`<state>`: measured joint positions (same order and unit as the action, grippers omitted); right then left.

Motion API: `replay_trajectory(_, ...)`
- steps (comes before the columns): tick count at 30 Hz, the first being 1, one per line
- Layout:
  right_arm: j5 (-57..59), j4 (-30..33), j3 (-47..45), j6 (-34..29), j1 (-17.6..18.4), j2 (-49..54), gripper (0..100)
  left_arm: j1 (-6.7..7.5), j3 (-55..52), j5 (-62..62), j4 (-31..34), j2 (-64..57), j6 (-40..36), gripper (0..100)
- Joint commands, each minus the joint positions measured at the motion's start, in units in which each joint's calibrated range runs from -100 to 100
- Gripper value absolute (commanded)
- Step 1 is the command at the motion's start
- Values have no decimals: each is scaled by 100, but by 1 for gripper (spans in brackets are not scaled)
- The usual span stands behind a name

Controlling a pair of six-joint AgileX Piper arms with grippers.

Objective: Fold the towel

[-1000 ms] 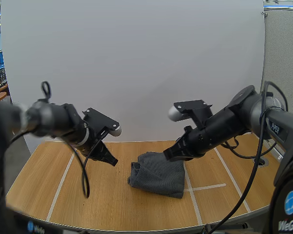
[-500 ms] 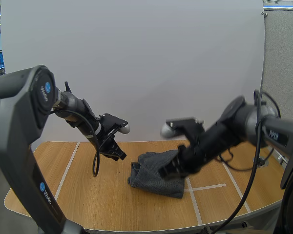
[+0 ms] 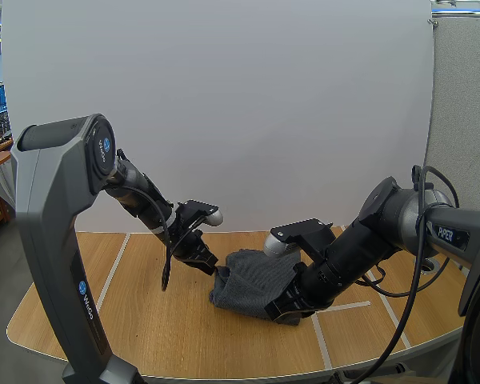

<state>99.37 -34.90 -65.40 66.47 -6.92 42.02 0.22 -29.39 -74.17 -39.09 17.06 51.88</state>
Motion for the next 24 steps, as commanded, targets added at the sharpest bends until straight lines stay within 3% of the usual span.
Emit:
replay_trajectory(1,-107,161,-28,57,7,31,0,17,67,-976,-344,17,192,0)
replay_trajectory(12,-465,96,-28,173,7,-694,0,17,67,-2095,-209,17,247,0)
replay_trajectory(24,-864,69,-28,315,7,-856,0,25,84,-1293,-348,140,351,0)
